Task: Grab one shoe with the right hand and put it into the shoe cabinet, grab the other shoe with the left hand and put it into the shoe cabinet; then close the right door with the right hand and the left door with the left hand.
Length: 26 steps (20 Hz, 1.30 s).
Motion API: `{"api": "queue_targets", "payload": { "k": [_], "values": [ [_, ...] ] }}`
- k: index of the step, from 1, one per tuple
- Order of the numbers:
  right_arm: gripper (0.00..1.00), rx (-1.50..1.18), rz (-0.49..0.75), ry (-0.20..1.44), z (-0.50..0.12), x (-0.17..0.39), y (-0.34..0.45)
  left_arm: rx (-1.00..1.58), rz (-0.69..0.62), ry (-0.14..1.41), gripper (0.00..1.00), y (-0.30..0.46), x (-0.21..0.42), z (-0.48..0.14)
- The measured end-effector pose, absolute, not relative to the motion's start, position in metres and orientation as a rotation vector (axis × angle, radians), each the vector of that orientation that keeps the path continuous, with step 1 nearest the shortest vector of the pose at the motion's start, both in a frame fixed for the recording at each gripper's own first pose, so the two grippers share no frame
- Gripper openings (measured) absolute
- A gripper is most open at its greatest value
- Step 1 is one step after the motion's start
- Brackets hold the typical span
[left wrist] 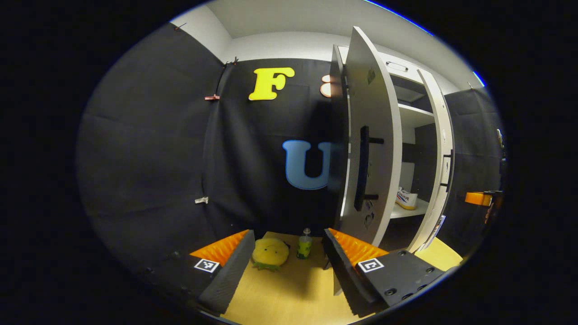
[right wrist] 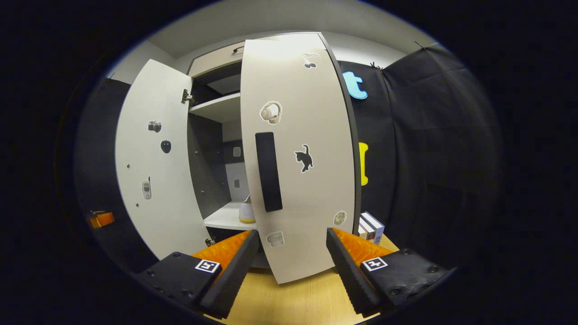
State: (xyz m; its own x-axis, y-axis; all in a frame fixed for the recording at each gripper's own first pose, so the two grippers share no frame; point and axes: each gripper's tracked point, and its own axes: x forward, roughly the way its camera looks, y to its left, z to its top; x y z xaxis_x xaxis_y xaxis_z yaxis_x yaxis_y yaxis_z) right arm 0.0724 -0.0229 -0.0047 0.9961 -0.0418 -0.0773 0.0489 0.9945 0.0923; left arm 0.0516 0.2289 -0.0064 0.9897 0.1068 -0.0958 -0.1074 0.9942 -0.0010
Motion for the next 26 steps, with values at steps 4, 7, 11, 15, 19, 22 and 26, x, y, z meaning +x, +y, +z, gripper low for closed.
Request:
{"api": "queue_targets", "payload": {
  "k": [4,7,11,15,19,22,26],
  "values": [
    [0.98,0.100,-0.094,0.120,-0.021,0.055,-0.033,-0.034,0.036,0.044,0.95,0.232,0.090,0.024],
    [0.98,0.098,-0.133,0.139,-0.026,0.045,-0.043,-0.050,-0.013,0.022,0.95,0.230,0.121,0.042],
    [0.98,0.103,-0.164,0.161,-0.029,0.038,-0.051,-0.016,-0.029,0.041,0.95,0.229,0.158,0.049],
    [0.98,0.130,-0.204,0.161,-0.028,0.034,-0.062,-0.004,-0.112,0.020,0.95,0.199,0.170,0.064],
    [0.98,0.176,-0.230,0.147,-0.028,0.025,-0.075,0.066,-0.107,0.016,0.94,0.193,0.171,0.067],
    [0.98,0.174,-0.252,0.132,-0.029,0.020,-0.086,0.028,-0.114,0.037,0.94,0.180,0.169,0.062],
    [0.98,0.209,-0.265,0.132,-0.038,0.013,-0.093,0.044,-0.149,0.052,0.93,0.147,0.167,0.061]
  ]
}}
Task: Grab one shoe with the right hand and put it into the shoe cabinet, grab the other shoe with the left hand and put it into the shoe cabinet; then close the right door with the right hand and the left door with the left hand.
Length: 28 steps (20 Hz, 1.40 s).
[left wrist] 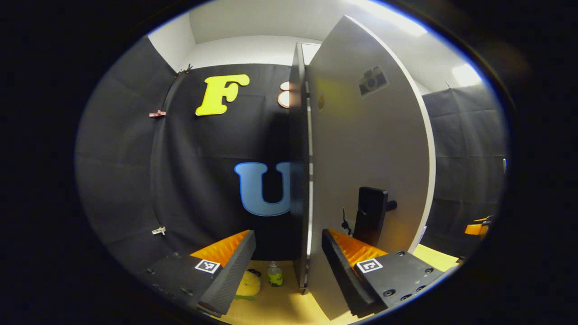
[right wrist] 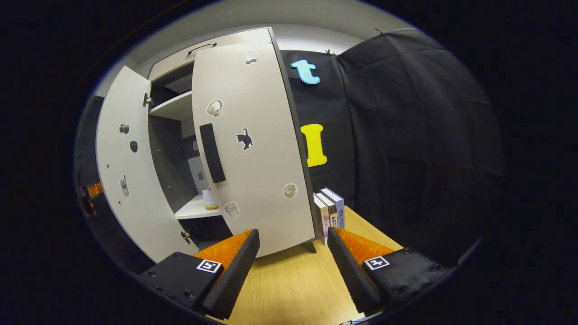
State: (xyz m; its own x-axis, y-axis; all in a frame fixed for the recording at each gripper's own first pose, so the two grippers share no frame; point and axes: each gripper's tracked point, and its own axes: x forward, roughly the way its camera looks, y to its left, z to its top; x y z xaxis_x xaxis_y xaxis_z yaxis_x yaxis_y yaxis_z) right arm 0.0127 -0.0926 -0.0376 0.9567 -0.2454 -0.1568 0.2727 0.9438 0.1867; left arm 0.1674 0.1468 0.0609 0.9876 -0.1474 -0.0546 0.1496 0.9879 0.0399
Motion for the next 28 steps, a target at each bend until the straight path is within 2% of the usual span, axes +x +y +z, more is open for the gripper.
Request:
{"api": "queue_targets", "payload": {
  "k": [7,11,15,20,28],
  "values": [
    [0.98,0.210,-0.314,0.136,-0.048,-0.002,-0.128,0.020,-0.159,0.074,0.94,0.063,0.171,0.053],
    [0.98,0.208,-0.323,0.147,-0.046,-0.003,-0.156,-0.023,-0.226,0.073,0.95,-0.013,0.175,0.050],
    [0.98,0.218,-0.316,0.134,-0.033,-0.005,-0.187,0.004,-0.143,0.082,0.95,-0.034,0.167,0.046],
    [0.98,0.193,-0.248,0.129,-0.030,0.011,-0.216,-0.010,-0.069,0.064,0.96,-0.055,0.126,0.030],
    [0.98,0.199,-0.012,0.174,-0.043,0.028,-0.183,0.003,0.071,0.079,0.96,-0.060,0.045,0.007]
  ]
}}
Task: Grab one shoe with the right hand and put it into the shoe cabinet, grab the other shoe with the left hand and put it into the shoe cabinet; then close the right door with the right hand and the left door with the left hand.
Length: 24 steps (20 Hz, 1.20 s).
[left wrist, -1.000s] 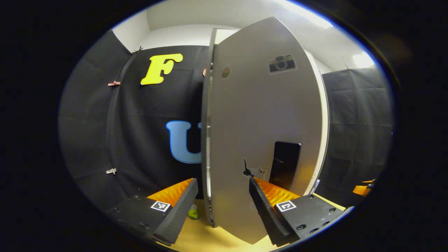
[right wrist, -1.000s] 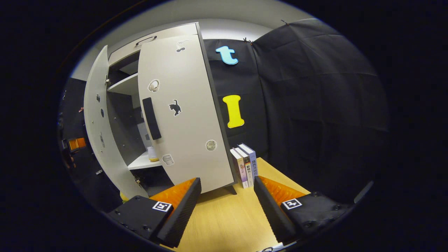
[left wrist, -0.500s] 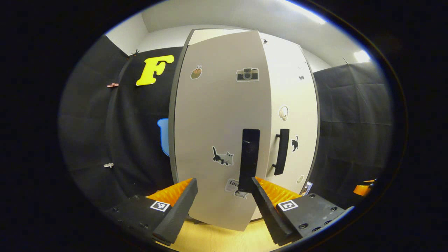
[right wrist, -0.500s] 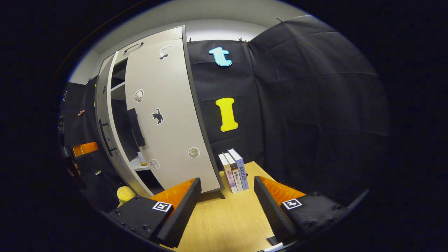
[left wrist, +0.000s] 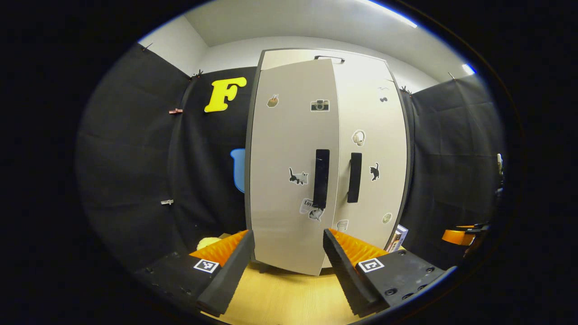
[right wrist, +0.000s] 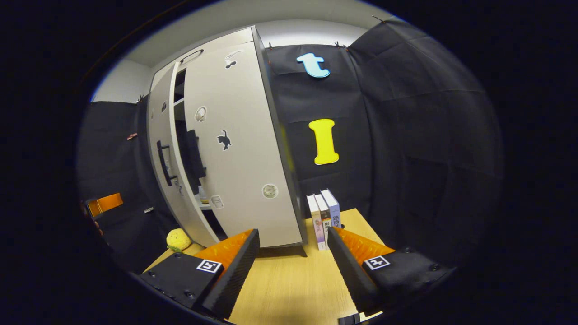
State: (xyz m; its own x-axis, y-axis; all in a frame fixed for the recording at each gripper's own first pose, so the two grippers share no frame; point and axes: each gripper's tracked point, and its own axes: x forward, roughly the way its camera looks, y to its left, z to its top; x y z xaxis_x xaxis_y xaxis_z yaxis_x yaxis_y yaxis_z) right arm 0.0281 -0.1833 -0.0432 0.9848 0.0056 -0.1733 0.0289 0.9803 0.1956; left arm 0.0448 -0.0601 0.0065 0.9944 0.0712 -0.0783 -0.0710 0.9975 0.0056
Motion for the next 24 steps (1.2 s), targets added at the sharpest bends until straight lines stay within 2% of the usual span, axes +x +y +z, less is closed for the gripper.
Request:
{"api": "queue_targets", "payload": {
  "k": [6,11,13,24],
  "values": [
    [0.98,0.158,-0.003,0.107,-0.021,-0.020,-0.143,-0.036,0.044,0.067,0.95,-0.059,-0.004,-0.004],
    [0.98,0.178,-0.041,0.090,-0.033,-0.072,-0.122,-0.004,0.020,0.045,0.96,-0.041,-0.042,-0.018],
    [0.98,0.194,-0.042,0.144,-0.054,-0.084,-0.114,-0.008,0.027,0.064,0.96,-0.034,-0.056,-0.033],
    [0.98,0.143,-0.038,0.118,-0.039,-0.114,-0.092,-0.060,-0.001,0.125,0.95,-0.029,-0.086,-0.060]
  ]
}}
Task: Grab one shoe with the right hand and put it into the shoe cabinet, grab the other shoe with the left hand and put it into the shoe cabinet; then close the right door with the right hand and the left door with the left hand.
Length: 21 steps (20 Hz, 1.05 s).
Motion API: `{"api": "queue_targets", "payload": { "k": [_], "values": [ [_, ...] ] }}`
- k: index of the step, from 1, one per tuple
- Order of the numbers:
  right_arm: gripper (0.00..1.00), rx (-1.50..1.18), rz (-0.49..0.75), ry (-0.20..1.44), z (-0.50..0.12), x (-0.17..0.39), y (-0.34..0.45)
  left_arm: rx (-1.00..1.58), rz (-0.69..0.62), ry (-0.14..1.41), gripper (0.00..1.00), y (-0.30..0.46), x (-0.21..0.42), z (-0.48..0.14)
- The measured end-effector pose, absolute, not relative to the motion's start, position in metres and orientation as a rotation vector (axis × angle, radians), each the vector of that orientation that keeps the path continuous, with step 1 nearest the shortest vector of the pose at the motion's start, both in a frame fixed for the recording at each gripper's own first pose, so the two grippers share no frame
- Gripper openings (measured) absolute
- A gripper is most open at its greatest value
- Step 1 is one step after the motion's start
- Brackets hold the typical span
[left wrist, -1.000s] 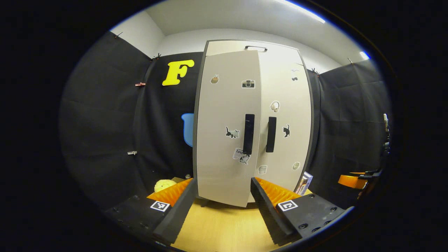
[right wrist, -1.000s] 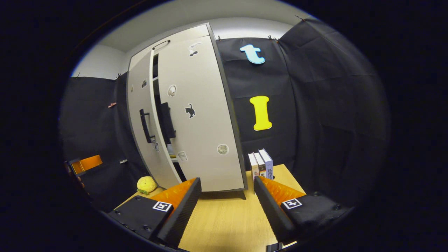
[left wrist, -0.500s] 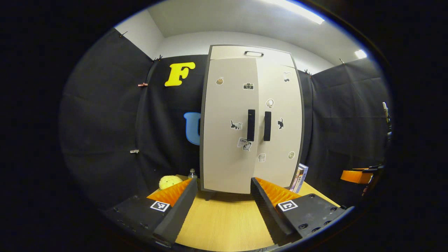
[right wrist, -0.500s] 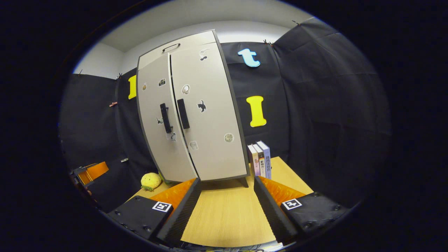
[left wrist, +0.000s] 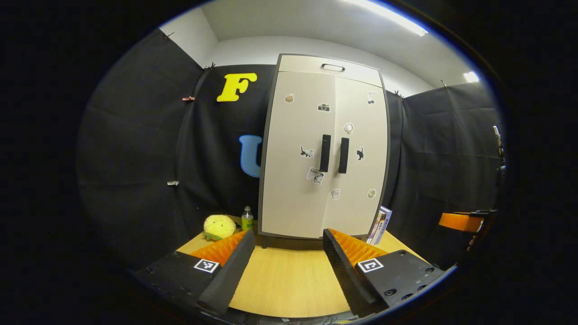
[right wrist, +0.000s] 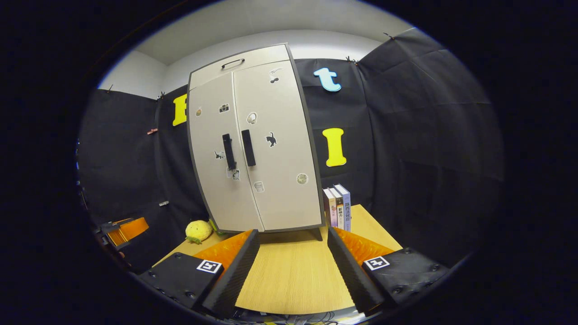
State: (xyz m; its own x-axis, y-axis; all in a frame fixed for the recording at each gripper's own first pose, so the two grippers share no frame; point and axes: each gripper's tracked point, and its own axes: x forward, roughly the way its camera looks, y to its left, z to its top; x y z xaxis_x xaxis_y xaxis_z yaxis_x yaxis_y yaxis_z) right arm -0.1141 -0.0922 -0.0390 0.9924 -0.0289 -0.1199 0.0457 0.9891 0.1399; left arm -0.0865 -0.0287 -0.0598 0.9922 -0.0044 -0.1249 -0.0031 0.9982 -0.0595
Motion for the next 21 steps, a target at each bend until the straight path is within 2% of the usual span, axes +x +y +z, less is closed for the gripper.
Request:
{"api": "queue_targets", "payload": {
  "k": [4,8,12,21],
  "values": [
    [0.98,0.113,-0.036,0.118,-0.036,-0.116,-0.092,-0.044,-0.015,0.117,0.95,-0.032,-0.089,-0.062],
    [0.98,0.009,-0.073,0.040,0.000,-0.106,-0.116,-0.025,-0.040,0.108,0.95,-0.034,-0.085,-0.056],
    [0.98,0.021,-0.101,-0.009,0.024,-0.094,-0.128,-0.028,-0.081,0.096,0.95,-0.039,-0.075,-0.046],
    [0.98,0.038,-0.070,0.062,-0.001,-0.089,-0.127,0.006,-0.074,0.042,0.95,-0.052,-0.060,-0.020]
  ]
}}
